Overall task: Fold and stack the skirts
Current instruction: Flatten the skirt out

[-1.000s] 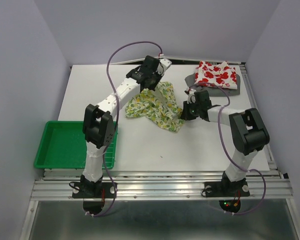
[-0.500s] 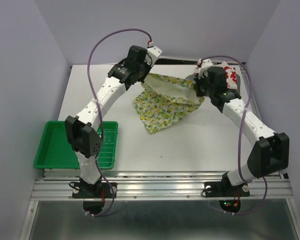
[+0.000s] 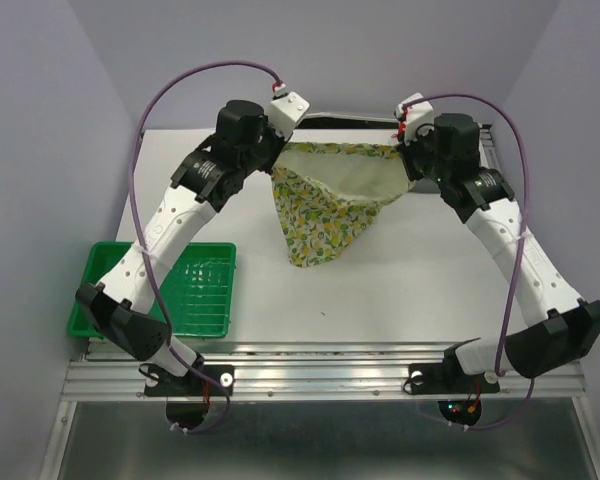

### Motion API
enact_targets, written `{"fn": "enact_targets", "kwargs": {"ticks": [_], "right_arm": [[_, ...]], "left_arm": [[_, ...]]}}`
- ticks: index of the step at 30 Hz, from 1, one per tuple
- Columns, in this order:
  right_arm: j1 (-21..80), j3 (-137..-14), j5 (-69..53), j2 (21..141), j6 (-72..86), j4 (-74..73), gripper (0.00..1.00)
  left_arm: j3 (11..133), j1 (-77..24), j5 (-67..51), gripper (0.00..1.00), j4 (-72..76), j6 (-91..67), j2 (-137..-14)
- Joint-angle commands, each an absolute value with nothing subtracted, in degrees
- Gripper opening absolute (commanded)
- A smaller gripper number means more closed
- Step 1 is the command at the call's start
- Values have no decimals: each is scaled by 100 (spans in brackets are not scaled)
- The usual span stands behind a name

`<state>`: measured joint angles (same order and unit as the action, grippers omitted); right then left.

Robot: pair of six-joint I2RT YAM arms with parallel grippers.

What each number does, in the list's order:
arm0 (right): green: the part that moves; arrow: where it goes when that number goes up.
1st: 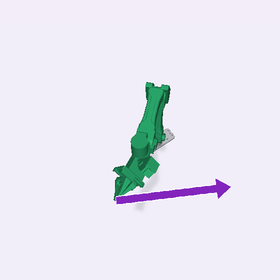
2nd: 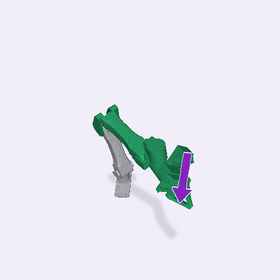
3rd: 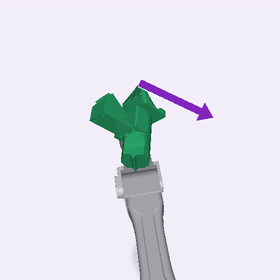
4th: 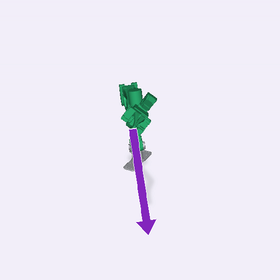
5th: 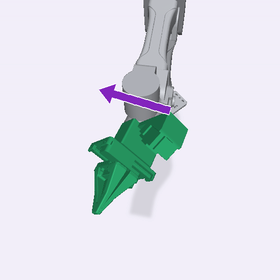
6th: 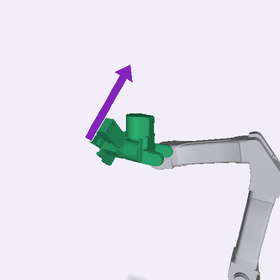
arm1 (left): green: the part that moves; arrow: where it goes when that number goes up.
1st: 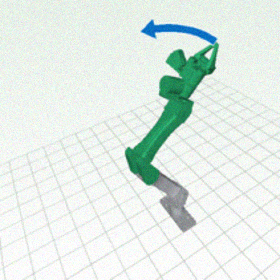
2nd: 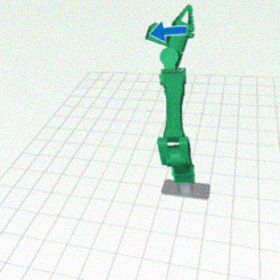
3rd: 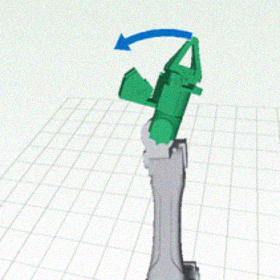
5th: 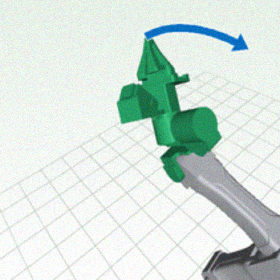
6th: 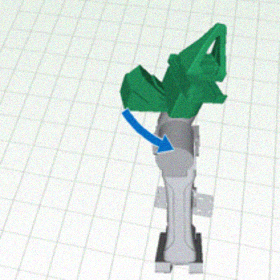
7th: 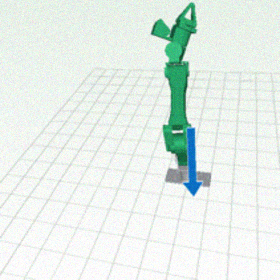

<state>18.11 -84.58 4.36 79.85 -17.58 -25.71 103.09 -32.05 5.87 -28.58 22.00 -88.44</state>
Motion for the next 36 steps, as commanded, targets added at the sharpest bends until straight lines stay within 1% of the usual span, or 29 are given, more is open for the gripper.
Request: {"fn": "enact_targets", "kwargs": {"ticks": [1,6,12,15,18,21,26,29,30,33,34,36], "right_arm": [[1521,-8552,914,7269,-2539,-3611,1],[1521,-8227,861,6601,-3023,-4183,1],[1521,-8490,870,6618,-3146,-4570,1],[1521,-8587,1045,6723,-3164,-4456,1],[1521,-8745,1037,6969,-2814,-4430,1],[1521,-8850,940,7189,-2620,-4360,1],[1521,-8929,1212,7488,-2347,-3869,1],[1521,-9324,1415,7953,-2197,-3543,1],[1521,-9673,1467,8267,-2154,-3481,1],[1468,-10421,1591,8813,-2145,-3366,1],[1468,-11042,1608,9190,-2162,-3375,1],[1468,-11651,1722,9534,-2223,-3375,1]], "left_arm": [[9792,-2909,1362,0,-3155,2259,-7815],[8932,-2909,1083,0,-3199,2092,-6909],[8640,-2900,923,0,-3348,2030,-6504],[8640,-2909,1010,0,-3314,2100,-6539],[8753,-2900,1256,0,-3235,2144,-6758],[8807,-2900,1257,0,-3165,2136,-7074],[8780,-2656,1310,0,-2883,2109,-7680],[9288,-2207,1196,0,-2585,2092,-8251],[9847,-2093,1065,0,-2567,2074,-8436],[11009,-1724,906,0,-2811,2057,-9262],[11918,-1670,897,0,-2934,2091,-9481],[12845,-1626,984,0,-3241,2258,-10079]]}}
